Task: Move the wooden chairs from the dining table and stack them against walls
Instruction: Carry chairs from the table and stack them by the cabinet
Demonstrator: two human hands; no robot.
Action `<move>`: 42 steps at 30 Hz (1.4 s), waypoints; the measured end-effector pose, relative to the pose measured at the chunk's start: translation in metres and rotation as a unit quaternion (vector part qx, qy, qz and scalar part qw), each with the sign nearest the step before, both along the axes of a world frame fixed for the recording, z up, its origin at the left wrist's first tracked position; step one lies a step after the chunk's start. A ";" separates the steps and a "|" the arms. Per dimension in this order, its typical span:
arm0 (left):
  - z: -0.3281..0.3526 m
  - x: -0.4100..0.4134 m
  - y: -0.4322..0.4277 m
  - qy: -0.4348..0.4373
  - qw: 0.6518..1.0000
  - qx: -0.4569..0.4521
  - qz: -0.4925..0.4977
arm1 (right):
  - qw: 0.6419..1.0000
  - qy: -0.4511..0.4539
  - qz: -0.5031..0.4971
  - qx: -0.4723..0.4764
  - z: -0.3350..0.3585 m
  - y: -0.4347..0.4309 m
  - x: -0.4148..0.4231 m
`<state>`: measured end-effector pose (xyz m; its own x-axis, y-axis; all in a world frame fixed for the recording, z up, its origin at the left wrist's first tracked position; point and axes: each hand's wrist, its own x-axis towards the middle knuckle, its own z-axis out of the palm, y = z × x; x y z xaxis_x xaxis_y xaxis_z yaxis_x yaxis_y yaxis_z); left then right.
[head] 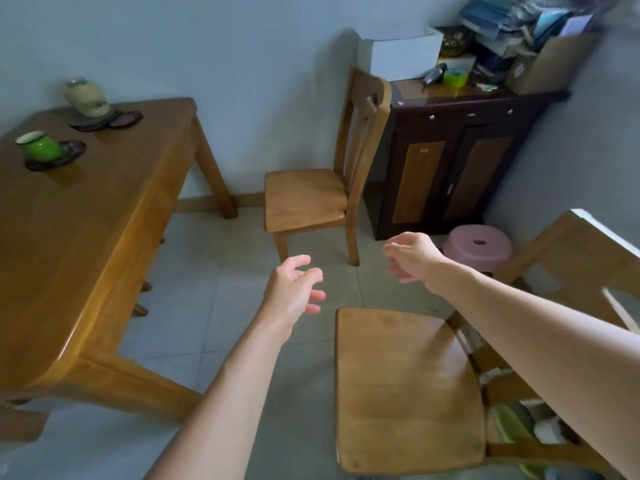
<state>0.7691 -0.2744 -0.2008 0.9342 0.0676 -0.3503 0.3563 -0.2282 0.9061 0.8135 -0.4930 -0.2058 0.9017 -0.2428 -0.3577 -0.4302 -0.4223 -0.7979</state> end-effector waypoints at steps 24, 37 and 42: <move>-0.014 0.367 -0.072 0.069 0.985 -0.072 -0.139 | 0.998 0.001 -0.065 0.008 0.029 -0.078 0.330; -0.078 0.609 -0.160 0.173 0.953 -0.134 -0.209 | 0.989 0.013 -0.145 -0.007 -0.010 -0.101 0.548; -0.094 0.646 -0.194 0.239 0.921 -0.227 -0.208 | 0.987 0.043 -0.150 -0.021 -0.039 -0.098 0.575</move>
